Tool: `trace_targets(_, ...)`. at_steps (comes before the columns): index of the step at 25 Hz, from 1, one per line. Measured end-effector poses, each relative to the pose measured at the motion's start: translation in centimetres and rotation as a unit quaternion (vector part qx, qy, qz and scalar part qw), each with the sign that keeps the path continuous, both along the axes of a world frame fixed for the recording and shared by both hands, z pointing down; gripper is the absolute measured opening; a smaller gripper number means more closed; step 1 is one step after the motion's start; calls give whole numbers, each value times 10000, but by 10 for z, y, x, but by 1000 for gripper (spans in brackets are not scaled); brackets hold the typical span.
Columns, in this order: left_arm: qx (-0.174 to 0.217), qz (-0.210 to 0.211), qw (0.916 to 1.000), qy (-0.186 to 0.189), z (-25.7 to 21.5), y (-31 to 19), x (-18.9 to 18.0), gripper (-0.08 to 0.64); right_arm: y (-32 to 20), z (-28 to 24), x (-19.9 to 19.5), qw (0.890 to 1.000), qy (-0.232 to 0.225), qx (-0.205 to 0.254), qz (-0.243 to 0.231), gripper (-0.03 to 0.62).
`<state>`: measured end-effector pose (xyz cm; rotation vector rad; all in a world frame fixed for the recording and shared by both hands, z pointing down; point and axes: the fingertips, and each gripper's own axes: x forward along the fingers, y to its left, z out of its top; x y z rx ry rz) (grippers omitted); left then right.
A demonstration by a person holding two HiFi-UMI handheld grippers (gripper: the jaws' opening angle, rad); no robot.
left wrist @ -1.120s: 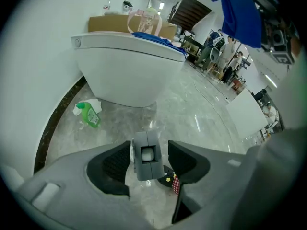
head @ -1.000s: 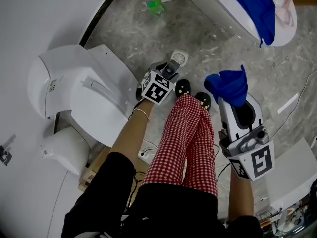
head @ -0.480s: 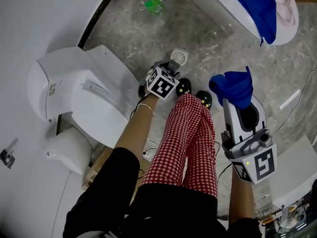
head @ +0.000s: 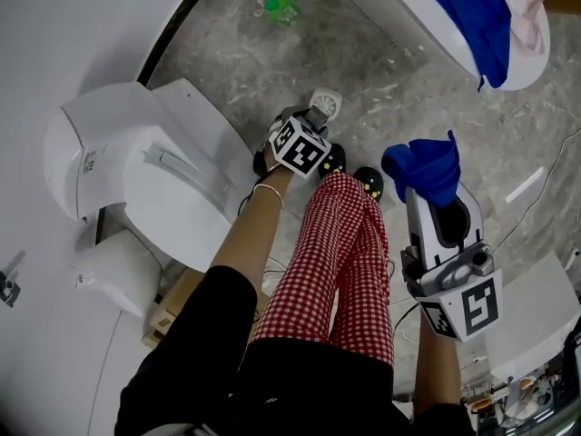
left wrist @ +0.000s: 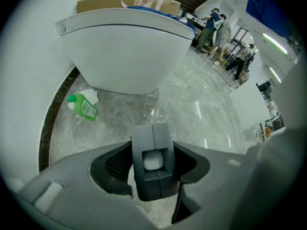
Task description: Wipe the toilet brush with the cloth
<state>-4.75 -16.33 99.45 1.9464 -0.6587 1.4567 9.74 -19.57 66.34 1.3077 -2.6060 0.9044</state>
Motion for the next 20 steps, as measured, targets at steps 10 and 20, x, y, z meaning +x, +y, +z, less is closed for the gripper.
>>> trace_targets(10,-55,273,9995,-151,0,-7,1,230,0,-4,1,9999,38,-30,129,66)
trace_targets(20,-254,181,9994,-128,9,-9,-1,230,5,-1,-3,9999,48,-102,121,66)
